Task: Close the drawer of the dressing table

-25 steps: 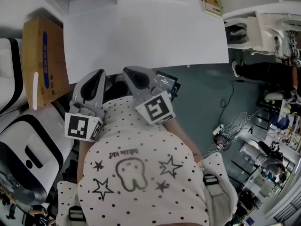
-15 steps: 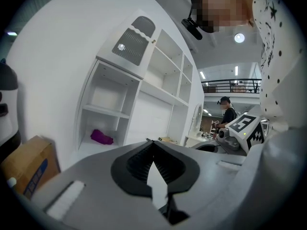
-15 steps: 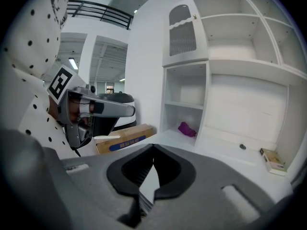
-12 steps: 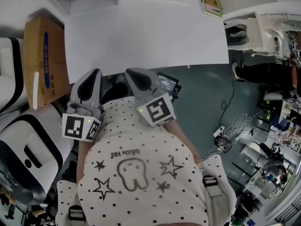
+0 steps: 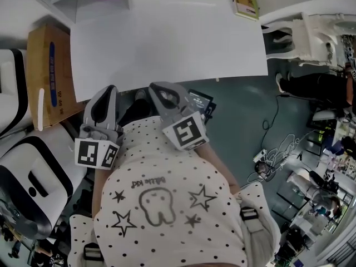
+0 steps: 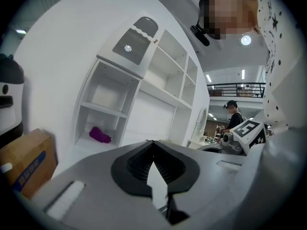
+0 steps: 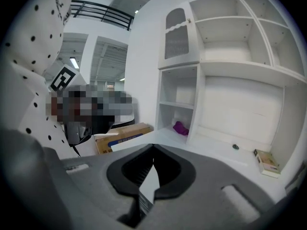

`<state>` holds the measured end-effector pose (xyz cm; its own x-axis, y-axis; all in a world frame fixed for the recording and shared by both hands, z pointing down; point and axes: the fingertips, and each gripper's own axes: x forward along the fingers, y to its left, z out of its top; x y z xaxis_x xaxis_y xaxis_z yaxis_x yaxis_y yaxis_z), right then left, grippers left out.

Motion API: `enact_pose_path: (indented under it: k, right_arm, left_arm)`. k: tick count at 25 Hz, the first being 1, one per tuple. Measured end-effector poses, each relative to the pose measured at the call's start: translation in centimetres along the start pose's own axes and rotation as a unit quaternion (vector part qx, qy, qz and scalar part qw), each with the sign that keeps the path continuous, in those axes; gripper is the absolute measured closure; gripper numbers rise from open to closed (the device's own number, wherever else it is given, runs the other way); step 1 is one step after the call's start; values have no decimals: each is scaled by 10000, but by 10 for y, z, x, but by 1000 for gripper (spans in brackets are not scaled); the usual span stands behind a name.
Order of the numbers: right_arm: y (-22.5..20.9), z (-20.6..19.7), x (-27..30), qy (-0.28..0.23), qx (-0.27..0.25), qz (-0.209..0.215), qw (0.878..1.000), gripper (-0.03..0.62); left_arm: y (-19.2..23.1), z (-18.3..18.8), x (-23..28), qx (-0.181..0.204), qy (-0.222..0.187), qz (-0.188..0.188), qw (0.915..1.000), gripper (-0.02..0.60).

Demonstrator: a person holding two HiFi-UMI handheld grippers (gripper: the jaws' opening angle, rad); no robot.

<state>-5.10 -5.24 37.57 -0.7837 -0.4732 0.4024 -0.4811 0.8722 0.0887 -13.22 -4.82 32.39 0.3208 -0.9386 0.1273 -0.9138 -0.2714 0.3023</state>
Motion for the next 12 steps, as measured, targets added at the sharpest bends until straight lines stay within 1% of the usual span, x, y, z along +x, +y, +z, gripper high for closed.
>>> enact_pose_path:
  k: [2,4,8,12]
  right_arm:
    - [-11,-2,-11,48,-18,37,10000,592]
    - [-20,-5,-22,-16,6,55,10000,592]
    - [-25,-10,-33,-33,-82,184,9998,592]
    - [-27,-20,-40,-22,-221,303,9993,592]
  left_arm:
    - [-14,-3,8,-3,85,57,9999,580]
    - [-27,-6,14,4,166,95,9998,580]
    - [-41,-10,15,0,112,222,9997,580]
    - [-52,-25,16,7,99,363,9993,580]
